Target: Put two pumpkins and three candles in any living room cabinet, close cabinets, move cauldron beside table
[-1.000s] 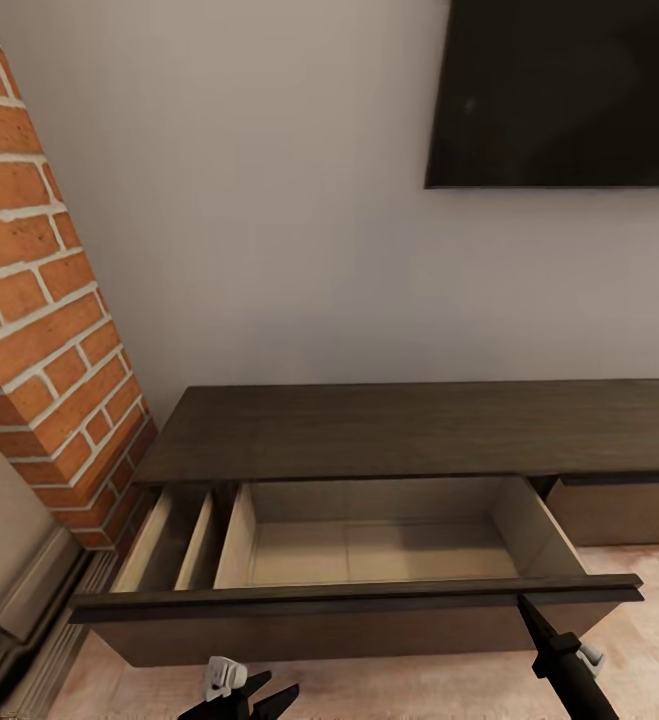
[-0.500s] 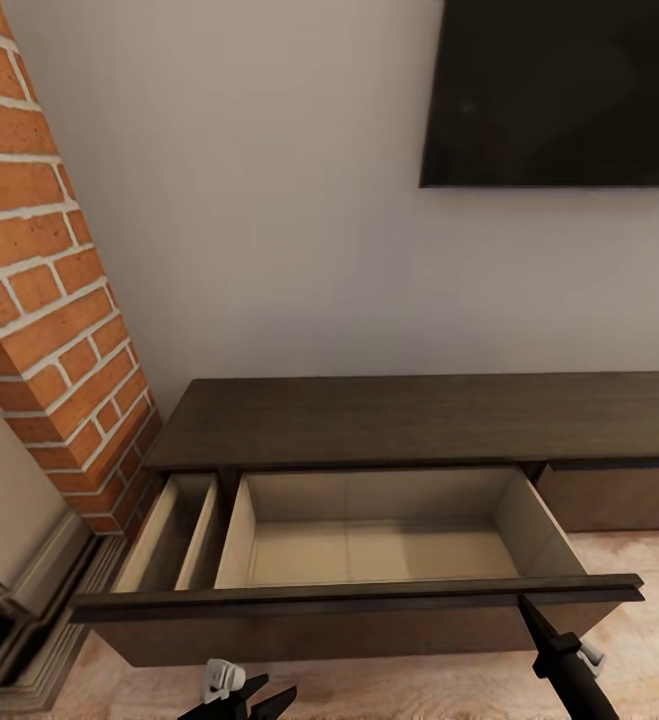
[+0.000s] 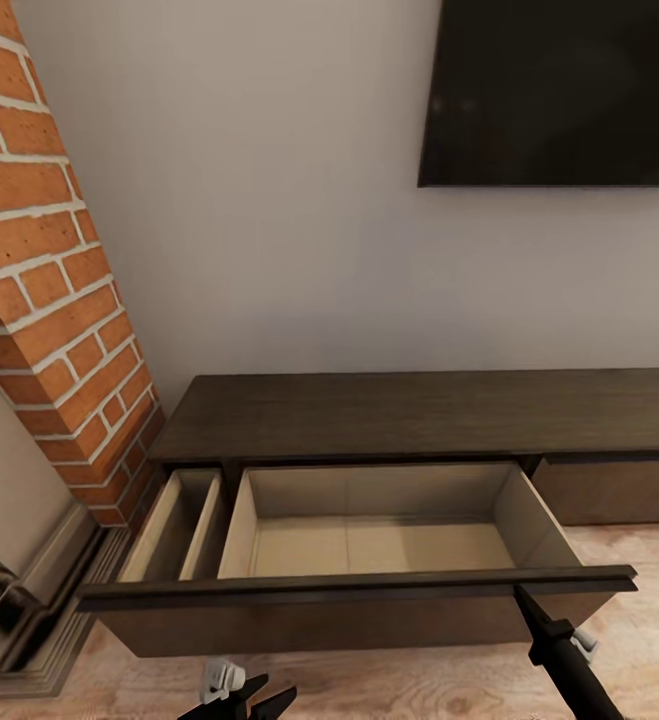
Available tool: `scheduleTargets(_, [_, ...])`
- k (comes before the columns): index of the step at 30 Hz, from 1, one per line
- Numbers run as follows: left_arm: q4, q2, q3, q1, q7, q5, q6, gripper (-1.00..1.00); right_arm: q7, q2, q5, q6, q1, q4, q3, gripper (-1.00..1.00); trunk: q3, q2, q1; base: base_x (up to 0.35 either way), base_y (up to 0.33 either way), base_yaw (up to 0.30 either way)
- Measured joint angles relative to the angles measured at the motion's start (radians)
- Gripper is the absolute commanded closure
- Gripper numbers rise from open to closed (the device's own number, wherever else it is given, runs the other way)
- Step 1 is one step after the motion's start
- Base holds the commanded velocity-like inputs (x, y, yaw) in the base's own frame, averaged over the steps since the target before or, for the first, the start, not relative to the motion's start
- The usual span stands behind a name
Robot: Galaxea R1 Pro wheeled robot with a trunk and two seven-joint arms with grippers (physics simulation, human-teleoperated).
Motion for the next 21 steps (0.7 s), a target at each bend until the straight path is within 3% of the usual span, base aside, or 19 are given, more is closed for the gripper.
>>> scheduleTargets(2, [0.0,0.0,0.0,0.0,0.0,0.0,0.0,-1.0,-0.004,0.0,0.0,0.0,-0.003,0.0,0.0,1.0,0.0,0.0,0.0,-0.031,0.0,0.0])
scheduleTargets(3, [0.0,0.0,0.0,0.0,0.0,0.0,0.0,-1.0,-0.005,0.0,0.0,0.0,-0.003,0.0,0.0,-1.0,0.0,0.0,0.0,-0.017,0.0,0.0])
scheduleTargets(4, [0.0,0.0,0.001,0.0,0.0,0.0,0.0,-1.0,0.072,0.001,-0.005,0.011,0.031,0.0,0.016,-1.0,0.0,0.0,0.0,-0.009,0.0,0.0])
scheduleTargets(5, [0.0,0.0,0.0,0.0,0.0,0.0,0.0,-1.0,0.077,0.001,-0.006,0.012,0.032,0.0,0.017,-1.0,0.0,0.0,0.0,-0.006,0.0,0.0])
scheduleTargets(11, [0.0,0.0,0.0,0.0,0.0,0.0,0.0,-1.0,0.077,0.001,-0.006,0.013,0.032,0.0,0.017,-1.0,0.0,0.0,0.0,-0.009,0.0,0.0])
scheduleTargets(21, [0.0,0.0,0.0,0.0,0.0,0.0,0.0,-1.0,0.077,0.0,-0.006,0.013,0.032,0.0,0.017,-1.0,0.0,0.0,0.0,-0.164,0.0,0.0])
